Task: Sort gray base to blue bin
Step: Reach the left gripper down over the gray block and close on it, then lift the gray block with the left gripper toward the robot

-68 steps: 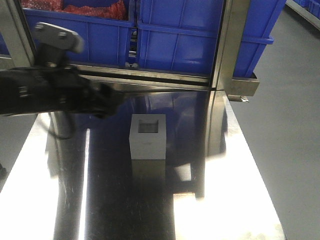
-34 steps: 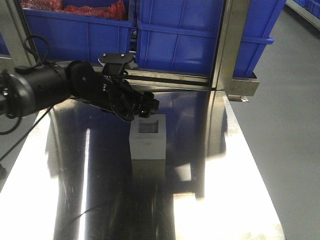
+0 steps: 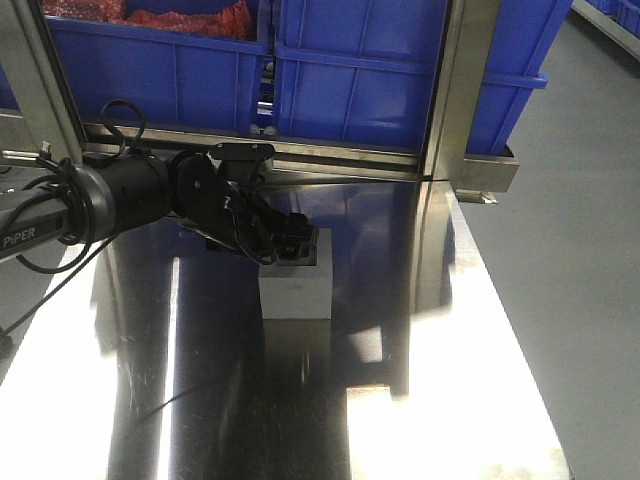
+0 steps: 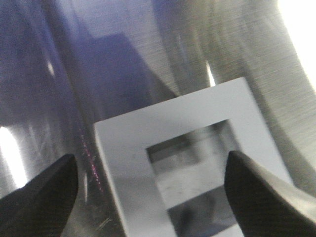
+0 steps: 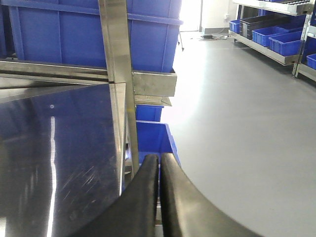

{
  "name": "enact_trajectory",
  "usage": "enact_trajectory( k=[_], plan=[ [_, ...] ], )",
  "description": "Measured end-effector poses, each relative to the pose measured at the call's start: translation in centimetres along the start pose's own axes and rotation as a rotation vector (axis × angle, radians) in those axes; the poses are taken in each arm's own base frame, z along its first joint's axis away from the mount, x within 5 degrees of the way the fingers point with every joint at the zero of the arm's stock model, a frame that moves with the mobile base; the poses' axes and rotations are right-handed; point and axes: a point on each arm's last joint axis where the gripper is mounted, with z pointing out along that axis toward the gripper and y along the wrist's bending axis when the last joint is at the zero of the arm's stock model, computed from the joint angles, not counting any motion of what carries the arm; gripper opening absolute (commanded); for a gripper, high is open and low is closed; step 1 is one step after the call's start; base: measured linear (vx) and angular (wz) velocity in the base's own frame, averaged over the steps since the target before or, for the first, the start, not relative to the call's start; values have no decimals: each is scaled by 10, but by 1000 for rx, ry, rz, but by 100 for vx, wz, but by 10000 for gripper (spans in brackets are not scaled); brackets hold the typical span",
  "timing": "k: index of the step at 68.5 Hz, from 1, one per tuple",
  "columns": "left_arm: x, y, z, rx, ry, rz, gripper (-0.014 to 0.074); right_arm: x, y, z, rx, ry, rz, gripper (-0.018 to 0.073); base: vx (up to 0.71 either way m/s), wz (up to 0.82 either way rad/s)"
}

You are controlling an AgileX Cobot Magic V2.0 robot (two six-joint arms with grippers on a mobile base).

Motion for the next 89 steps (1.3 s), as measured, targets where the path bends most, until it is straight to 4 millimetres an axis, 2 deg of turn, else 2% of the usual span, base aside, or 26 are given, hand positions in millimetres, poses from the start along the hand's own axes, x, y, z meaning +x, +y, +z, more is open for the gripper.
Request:
enact_trajectory(
  k=[13,34,42,60,66,89],
  plan=[
    [5,3,8,-11,37,-8,594,0,0,0,0,0,0,-5,0,0],
    [5,3,8,-11,37,-11,572,0,0,0,0,0,0,-5,0,0],
    [5,2,8,-9,40,-15,470,0,0,0,0,0,0,-5,0,0],
    [4,1,7,-6,48,-20,94,0,0,0,0,0,0,-5,0,0],
    [3,1,6,-9,42,-7,0,0,0,0,0,0,0,-5,0,0],
    [1,1,4,-10,28,3,-8,0,0,0,0,0,0,-5,0,0]
  ],
)
